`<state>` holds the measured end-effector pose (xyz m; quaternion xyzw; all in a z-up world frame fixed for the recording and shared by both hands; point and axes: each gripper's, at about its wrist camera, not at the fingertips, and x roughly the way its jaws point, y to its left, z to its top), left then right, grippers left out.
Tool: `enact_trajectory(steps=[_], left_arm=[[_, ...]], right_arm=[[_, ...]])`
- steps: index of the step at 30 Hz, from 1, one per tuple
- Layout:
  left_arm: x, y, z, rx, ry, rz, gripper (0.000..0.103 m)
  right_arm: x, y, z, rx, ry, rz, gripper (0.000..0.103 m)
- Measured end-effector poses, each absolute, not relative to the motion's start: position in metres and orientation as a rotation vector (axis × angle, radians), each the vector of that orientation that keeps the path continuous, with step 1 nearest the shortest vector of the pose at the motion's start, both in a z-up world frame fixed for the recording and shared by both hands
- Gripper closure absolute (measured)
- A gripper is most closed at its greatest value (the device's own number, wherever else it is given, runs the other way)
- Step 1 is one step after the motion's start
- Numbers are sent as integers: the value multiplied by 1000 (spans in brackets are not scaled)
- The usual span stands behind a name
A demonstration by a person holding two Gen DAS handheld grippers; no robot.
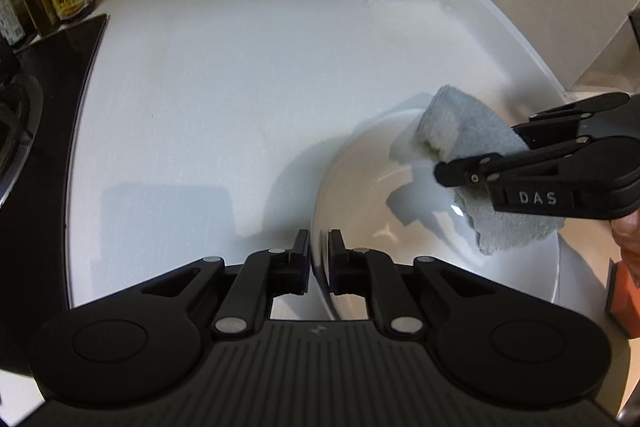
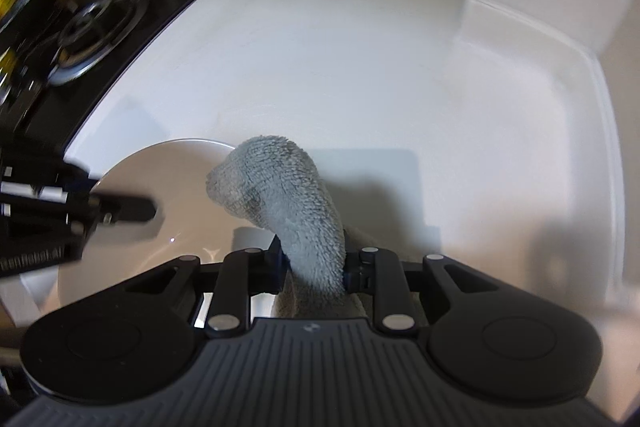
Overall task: Clean bowl
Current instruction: 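Rub the grey cloth around the bowl's inner wall with the right gripper, then sweep the cloth across the bowl bottom with the right gripper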
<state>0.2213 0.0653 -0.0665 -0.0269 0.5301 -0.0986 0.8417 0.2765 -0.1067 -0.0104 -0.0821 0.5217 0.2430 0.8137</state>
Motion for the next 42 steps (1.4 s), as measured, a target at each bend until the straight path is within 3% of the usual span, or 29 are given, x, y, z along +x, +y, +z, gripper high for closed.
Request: enact_trajectory(steps=[7,20,25,33,42], left_arm=[[222,74,-66,-17,1092,-283,97],[227,55,-61,201,1058,-434,95],[230,54,-59,192,1059,-406,94],[222,71,-54,-60,1088,-244,94],[211,67,-53,-65,1112,-182,97]], right_arm=[[250,-104,-10,-208,1104,495,83],[276,-72,1,-607,1149,761,83],[290,-55,4,-586,1107,756,82],[295,-71,3,-427,1111,694,83],[277,-96,-2,-236,1109,522,84]])
